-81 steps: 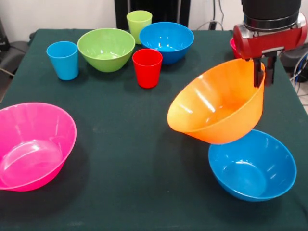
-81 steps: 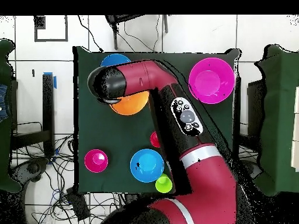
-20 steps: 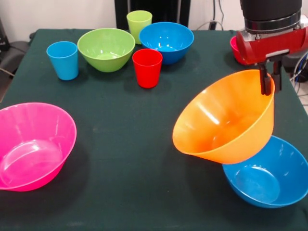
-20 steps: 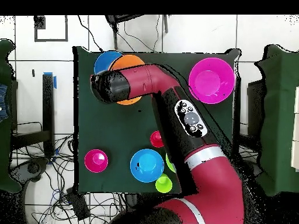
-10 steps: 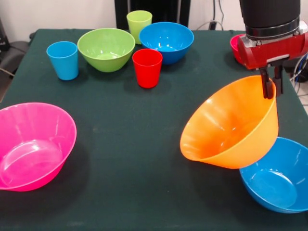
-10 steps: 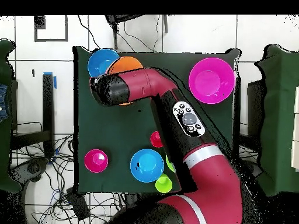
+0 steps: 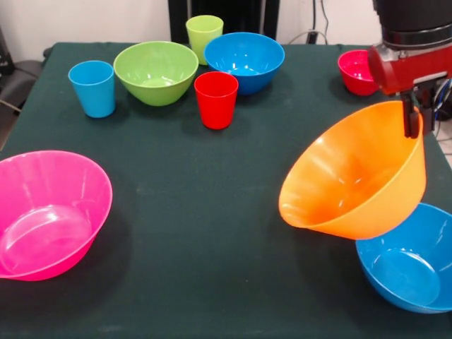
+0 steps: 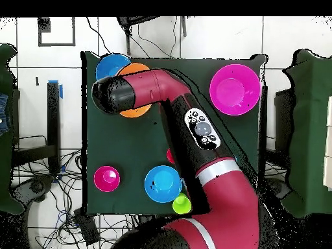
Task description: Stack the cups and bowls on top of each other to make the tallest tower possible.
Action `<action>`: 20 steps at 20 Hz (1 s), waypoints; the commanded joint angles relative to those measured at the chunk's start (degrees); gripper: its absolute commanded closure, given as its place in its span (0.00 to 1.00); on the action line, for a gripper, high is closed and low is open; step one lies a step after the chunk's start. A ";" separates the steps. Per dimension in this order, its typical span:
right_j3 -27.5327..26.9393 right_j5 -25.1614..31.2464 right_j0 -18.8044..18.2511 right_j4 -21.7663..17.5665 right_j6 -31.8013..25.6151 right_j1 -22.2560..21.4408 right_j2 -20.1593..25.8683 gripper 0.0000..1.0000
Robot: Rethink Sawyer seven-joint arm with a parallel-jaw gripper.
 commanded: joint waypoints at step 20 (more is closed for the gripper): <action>7.97 -10.16 2.32 -2.66 4.80 -5.07 -1.23 1.00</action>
